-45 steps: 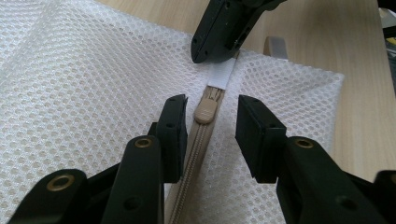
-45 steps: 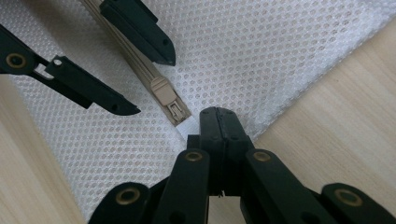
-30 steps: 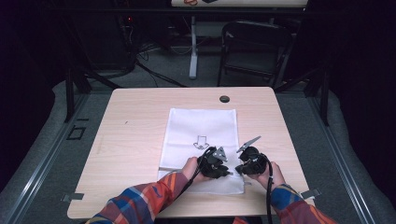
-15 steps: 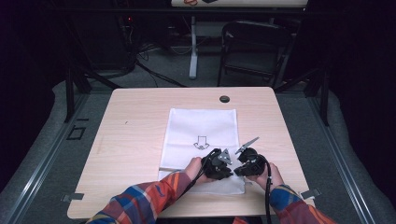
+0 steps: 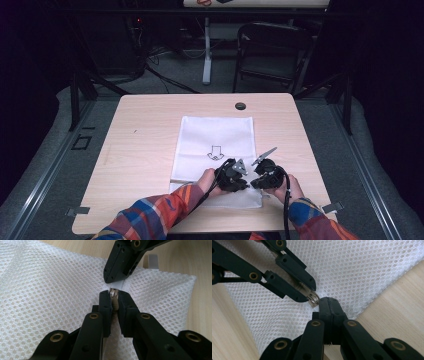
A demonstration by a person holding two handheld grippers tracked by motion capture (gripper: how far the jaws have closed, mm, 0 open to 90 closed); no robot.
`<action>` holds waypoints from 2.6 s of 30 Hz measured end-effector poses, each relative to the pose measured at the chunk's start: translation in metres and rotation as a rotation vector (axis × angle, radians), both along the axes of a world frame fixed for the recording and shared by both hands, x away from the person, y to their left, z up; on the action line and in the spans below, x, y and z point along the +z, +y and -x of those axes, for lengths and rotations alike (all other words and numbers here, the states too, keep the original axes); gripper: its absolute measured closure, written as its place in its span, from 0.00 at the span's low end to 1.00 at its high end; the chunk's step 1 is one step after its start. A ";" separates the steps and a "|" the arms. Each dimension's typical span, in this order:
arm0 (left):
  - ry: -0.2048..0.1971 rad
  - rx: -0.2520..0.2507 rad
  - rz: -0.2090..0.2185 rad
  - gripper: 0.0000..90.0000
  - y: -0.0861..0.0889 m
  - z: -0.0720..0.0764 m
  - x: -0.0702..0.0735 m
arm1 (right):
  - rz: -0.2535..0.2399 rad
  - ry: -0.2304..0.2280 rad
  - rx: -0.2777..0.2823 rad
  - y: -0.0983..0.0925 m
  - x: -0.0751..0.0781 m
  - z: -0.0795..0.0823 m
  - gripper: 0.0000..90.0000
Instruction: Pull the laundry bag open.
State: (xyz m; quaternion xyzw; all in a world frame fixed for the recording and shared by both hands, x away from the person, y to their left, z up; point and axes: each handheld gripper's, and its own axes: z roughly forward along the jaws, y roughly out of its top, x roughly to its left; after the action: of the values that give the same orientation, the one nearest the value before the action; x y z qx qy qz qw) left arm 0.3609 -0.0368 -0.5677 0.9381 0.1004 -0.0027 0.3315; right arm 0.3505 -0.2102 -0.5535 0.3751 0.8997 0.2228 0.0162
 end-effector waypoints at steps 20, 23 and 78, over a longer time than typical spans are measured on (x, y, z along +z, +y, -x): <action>0.023 0.018 -0.003 0.91 0.029 -0.002 0.004 | 0.011 -0.003 0.017 0.000 0.001 0.000 1.00; 0.032 0.017 -0.001 0.91 0.030 -0.001 0.004 | 0.017 -0.008 0.020 0.001 0.001 0.000 1.00; 0.046 0.042 -0.006 0.91 0.076 0.002 0.011 | 0.019 -0.008 0.016 0.002 0.001 0.001 1.00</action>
State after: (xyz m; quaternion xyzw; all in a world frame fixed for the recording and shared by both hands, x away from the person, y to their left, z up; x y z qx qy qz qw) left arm 0.3586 0.0389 -0.5571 0.9365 0.1275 -0.0169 0.3261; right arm 0.3495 -0.2086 -0.5528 0.3666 0.9047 0.2160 0.0217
